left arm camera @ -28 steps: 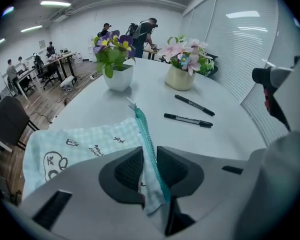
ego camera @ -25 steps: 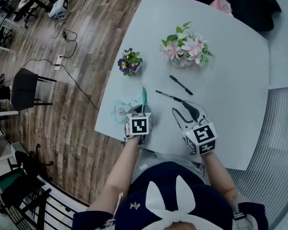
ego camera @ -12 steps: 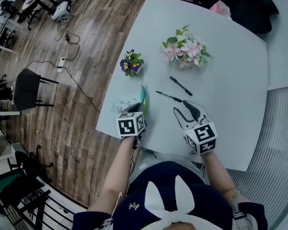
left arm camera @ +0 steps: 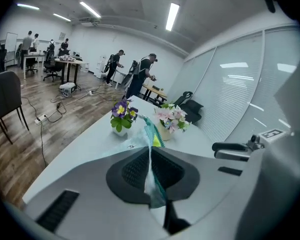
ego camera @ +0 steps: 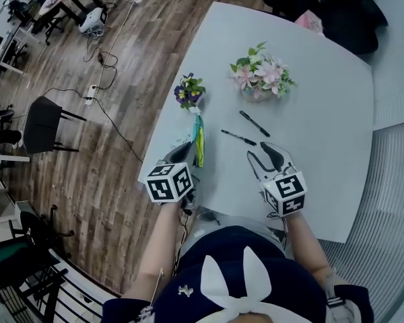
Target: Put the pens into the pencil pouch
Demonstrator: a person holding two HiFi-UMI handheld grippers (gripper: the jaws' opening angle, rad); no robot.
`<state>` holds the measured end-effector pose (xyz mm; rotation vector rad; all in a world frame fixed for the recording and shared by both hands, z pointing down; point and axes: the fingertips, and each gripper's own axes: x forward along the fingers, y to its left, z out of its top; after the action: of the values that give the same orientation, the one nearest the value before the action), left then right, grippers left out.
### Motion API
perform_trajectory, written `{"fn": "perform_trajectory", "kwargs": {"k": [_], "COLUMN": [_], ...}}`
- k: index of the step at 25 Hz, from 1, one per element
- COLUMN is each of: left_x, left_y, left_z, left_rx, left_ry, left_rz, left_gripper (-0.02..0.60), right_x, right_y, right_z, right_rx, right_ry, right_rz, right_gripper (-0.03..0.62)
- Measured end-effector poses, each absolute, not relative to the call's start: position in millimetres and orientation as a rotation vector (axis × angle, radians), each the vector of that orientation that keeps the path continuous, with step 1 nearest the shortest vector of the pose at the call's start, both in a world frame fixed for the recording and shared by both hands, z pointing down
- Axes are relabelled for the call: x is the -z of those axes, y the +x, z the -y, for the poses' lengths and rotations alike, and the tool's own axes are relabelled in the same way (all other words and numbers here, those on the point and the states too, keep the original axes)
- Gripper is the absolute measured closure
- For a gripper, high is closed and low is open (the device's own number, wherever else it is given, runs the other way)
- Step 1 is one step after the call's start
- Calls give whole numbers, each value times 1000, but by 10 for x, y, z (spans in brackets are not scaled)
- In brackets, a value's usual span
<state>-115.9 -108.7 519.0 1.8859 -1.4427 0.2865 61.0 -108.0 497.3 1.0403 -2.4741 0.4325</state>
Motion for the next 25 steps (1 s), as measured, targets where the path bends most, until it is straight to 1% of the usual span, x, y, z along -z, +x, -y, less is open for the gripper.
{"fn": "perform_trajectory", "kwargs": {"k": [6, 13, 25], "left_x": [-4867, -4735, -4829], "left_y": [-1121, -1073, -1114], "left_z": [981, 894, 815], "left_rx": [-142, -177, -203], "left_ry": [1945, 1995, 1969], "left_rz": [1389, 1392, 1391], "left_gripper": [551, 551, 551], "right_x": [-4970, -5142, -5860], "right_y": [637, 719, 671], "right_z": [1036, 1068, 1348], "right_rx": [-416, -443, -477], "right_ry": [1052, 1054, 924], "right_rz": [2477, 2441, 2346], "right_gripper": [422, 421, 437]}}
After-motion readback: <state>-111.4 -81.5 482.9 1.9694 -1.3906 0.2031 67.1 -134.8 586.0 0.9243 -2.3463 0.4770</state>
